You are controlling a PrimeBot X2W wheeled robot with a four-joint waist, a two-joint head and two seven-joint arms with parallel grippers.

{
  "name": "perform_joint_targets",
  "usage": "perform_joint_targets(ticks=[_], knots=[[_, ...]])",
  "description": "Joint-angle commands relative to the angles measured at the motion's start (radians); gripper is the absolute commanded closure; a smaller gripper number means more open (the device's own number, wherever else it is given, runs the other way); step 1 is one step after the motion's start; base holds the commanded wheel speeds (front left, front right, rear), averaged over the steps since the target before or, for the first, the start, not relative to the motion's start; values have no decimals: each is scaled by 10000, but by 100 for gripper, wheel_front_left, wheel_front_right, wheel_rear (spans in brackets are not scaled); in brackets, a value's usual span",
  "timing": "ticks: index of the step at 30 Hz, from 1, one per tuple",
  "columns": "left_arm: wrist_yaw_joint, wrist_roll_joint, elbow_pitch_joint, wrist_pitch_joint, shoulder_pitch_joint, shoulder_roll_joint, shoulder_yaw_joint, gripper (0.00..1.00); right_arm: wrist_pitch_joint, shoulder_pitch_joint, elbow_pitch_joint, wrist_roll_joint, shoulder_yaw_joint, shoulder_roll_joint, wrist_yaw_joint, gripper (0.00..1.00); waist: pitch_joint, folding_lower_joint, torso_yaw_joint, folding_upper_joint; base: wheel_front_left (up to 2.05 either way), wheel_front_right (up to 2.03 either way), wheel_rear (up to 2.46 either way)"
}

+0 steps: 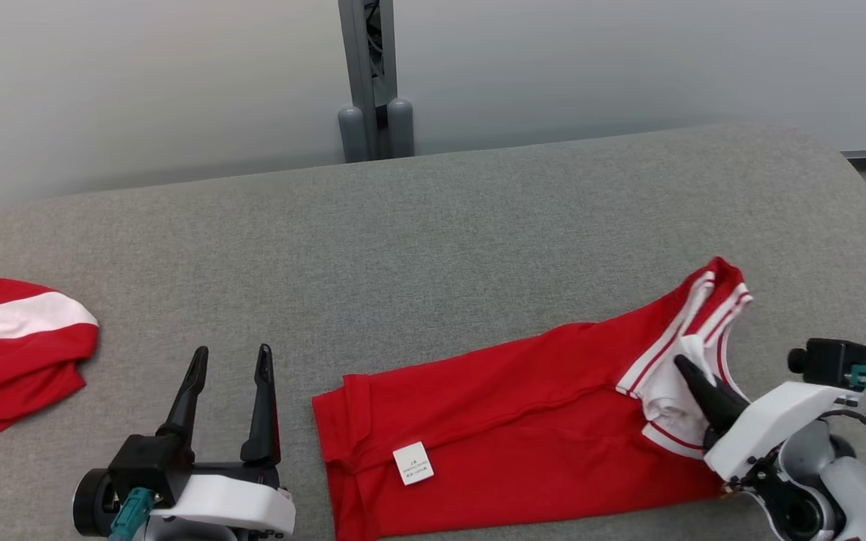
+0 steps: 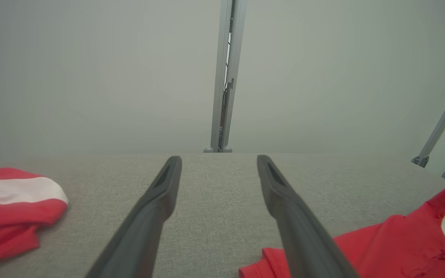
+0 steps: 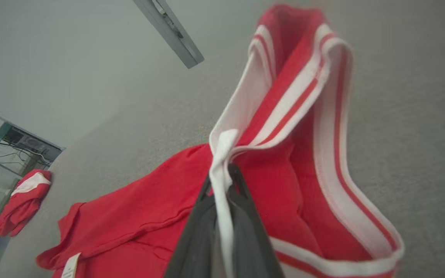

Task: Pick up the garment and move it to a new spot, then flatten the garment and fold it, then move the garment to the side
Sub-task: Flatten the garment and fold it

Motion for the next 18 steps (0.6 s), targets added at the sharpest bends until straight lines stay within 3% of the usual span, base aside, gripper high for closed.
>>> perform_joint_targets(ticks=[1, 6, 12, 18], knots=[[53, -37, 10, -26, 130, 31, -9, 0, 110, 117, -140, 94, -49, 76, 6, 100, -15, 0, -34, -1, 0, 0, 0], [122, -156, 44, -27, 37, 32, -206, 0, 1298, 622, -1469, 657, -724, 1068, 6, 100, 58, 0, 42, -1, 0, 0, 0], [207, -302, 89, -27, -63, 35, -288, 0, 2751, 1386, -2859, 494, -1520, 2447, 14, 100, 228, 0, 359, -1, 0, 0, 0], [297, -485, 126, -27, -281, 32, -430, 0, 3814, 2274, -4278, 1126, -1395, 2823, 15, 100, 437, 0, 867, -1, 0, 0, 0]])
